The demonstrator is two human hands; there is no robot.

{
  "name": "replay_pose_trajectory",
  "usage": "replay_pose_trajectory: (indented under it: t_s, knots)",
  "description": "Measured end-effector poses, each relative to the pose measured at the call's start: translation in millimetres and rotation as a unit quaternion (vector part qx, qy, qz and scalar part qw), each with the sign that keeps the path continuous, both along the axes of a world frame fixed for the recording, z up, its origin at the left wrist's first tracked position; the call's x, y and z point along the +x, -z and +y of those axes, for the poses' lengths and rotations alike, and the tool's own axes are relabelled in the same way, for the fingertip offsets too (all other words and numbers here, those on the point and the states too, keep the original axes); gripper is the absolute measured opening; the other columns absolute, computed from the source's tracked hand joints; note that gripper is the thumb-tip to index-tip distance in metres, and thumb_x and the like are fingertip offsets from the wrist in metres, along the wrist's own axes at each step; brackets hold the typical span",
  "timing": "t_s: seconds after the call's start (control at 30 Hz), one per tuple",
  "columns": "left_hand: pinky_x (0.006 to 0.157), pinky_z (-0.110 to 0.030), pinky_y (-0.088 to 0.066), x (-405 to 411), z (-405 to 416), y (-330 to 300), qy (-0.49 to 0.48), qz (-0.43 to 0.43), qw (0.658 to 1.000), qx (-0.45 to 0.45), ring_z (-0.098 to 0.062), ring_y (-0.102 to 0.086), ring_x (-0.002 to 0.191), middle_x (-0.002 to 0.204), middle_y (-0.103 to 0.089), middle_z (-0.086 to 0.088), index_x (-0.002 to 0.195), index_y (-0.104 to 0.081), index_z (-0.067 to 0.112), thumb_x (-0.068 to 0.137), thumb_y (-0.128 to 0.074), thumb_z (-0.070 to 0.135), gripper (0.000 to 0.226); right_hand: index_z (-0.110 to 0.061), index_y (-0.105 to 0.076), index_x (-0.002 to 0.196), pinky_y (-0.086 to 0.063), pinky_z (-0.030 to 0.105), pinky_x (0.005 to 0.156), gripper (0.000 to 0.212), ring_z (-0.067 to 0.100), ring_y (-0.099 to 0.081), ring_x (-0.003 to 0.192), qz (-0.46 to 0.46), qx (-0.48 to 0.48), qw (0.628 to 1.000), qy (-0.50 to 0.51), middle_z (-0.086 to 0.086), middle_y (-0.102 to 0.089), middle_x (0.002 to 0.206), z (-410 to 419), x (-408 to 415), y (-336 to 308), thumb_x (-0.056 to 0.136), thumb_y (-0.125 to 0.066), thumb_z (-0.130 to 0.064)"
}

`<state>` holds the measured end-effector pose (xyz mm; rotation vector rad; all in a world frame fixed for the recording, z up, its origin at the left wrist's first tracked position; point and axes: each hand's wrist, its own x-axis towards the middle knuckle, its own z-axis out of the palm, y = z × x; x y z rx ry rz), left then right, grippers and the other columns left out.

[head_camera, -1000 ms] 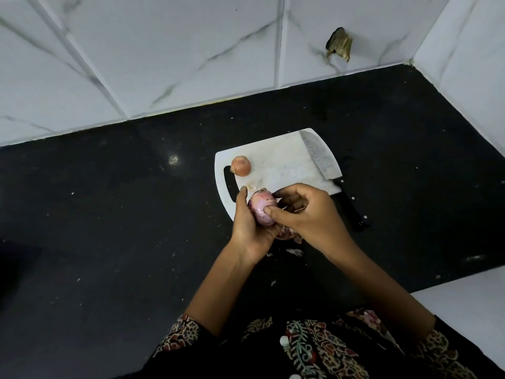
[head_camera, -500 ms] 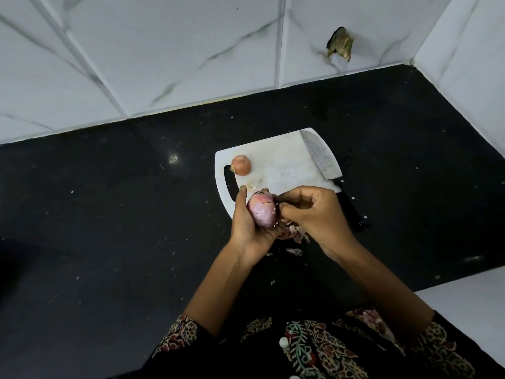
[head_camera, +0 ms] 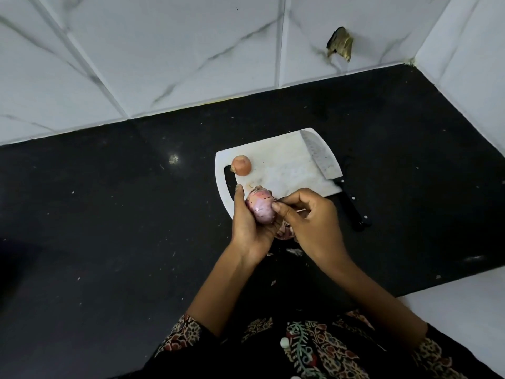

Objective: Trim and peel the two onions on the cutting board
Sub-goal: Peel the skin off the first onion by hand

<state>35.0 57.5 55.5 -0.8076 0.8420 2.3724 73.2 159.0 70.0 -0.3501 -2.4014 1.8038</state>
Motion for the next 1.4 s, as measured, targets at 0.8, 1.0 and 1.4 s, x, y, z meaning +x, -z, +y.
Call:
replay_pose_trajectory:
  t_s: [0.8,1.0,1.4]
  knots:
    - [0.084,-0.043,-0.056,7,4,1,0.068,0.224,0.898,-0.374,-0.021,-0.069,0.089,0.086,-0.071,-0.006,0.079,-0.067,0.019,0.105,-0.025,0.026,0.050,-0.018,-0.068,0.102,-0.055,0.023,0.074,0.028,0.005,-0.066,0.079,-0.095,0.057,0.989,-0.100,-0.006,-0.070,0.089,20,-10,-9,0.076,-0.075,-0.024]
    - [0.083,-0.044,-0.053,6,6,1,0.072,0.250,0.874,-0.411,-0.018,-0.066,0.083,0.081,-0.069,-0.002,0.081,-0.065,0.015,0.104,-0.026,0.024,0.046,-0.017,-0.068,0.097,-0.054,0.018,0.069,0.032,0.001,-0.065,0.073,-0.073,0.082,0.989,-0.104,-0.007,-0.070,0.079,17,-10,-9,0.068,-0.081,-0.018]
    - [0.091,-0.051,-0.052,7,9,1,0.071,0.201,0.898,-0.385,-0.026,-0.068,0.094,0.093,-0.070,-0.011,0.082,-0.067,0.017,0.105,-0.026,0.030,0.049,-0.020,-0.073,0.080,-0.059,0.040,0.078,0.020,0.012,-0.071,0.075,-0.057,0.011,0.996,-0.062,-0.002,-0.074,0.078,29,-15,2,0.081,-0.066,-0.001]
